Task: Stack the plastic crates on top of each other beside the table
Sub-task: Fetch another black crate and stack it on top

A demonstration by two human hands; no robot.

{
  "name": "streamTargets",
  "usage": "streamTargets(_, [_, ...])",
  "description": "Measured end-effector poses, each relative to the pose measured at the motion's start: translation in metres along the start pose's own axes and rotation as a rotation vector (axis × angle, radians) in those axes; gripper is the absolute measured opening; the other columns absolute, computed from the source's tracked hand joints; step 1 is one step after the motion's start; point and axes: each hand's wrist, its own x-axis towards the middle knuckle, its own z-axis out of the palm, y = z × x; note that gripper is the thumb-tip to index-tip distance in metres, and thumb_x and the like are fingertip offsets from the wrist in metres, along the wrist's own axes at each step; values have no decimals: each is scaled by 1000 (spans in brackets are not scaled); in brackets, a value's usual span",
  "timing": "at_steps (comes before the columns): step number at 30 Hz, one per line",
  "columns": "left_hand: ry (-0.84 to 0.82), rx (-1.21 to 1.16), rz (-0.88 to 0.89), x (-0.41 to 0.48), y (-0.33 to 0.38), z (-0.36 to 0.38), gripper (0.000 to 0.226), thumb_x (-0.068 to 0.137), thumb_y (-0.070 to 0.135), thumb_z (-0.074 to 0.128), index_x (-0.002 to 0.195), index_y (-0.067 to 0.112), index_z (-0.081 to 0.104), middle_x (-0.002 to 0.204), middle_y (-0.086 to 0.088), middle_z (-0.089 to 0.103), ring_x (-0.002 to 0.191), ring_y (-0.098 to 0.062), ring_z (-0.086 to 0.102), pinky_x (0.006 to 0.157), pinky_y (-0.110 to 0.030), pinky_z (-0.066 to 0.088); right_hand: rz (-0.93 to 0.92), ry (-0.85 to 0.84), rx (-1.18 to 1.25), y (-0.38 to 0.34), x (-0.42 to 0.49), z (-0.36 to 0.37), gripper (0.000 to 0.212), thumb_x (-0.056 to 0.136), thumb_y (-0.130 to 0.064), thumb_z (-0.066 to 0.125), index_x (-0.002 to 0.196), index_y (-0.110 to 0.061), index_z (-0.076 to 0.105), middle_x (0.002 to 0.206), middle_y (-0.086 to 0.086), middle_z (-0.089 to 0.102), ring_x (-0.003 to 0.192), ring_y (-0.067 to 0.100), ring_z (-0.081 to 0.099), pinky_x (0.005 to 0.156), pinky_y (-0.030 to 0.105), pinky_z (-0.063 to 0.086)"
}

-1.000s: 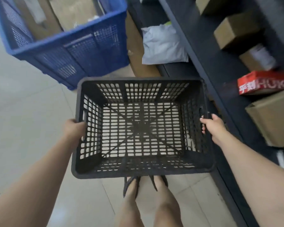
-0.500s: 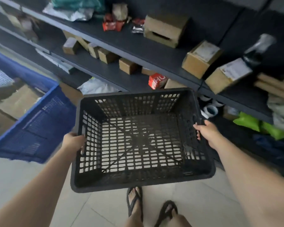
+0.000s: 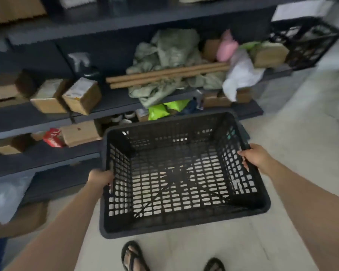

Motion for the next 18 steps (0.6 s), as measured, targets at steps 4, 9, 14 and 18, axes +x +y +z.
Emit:
streamTargets(4, [-170,89,81,-51,53,125,8,82,-5,58,86,-12,59,77,-27,62,69,-36,63,73,-47,56,76,160,92,63,7,-137,14,91,-1,57,105,-3,56,71,13,55,58,22,50,53,32,45])
streamTargets(9, [-311,199,180,-104,112,269,13,80,-9,53,67,-8,56,53,-22,55,44,-29,53,49,-33,45,184,438,224,143,-8,-261,16,93,3,48,104,-5,55,68,9,55,55,21,49,36,20,43])
streamTargets(14, [-521,281,243,-162,172,395,16,79,-12,53,95,-10,56,68,-25,54,58,-31,55,55,-37,46,298,671,317,207,-21,-352,19,90,8,43,101,0,56,63,10,50,50,23,47,26,14,35])
streamTargets(18, [-628,351,321,-197,223,492,10,83,-13,49,88,-5,50,64,-19,49,52,-26,47,51,-31,42,347,803,352,231,-1,-418,19,89,12,39,94,1,54,61,12,48,33,20,51,25,15,33])
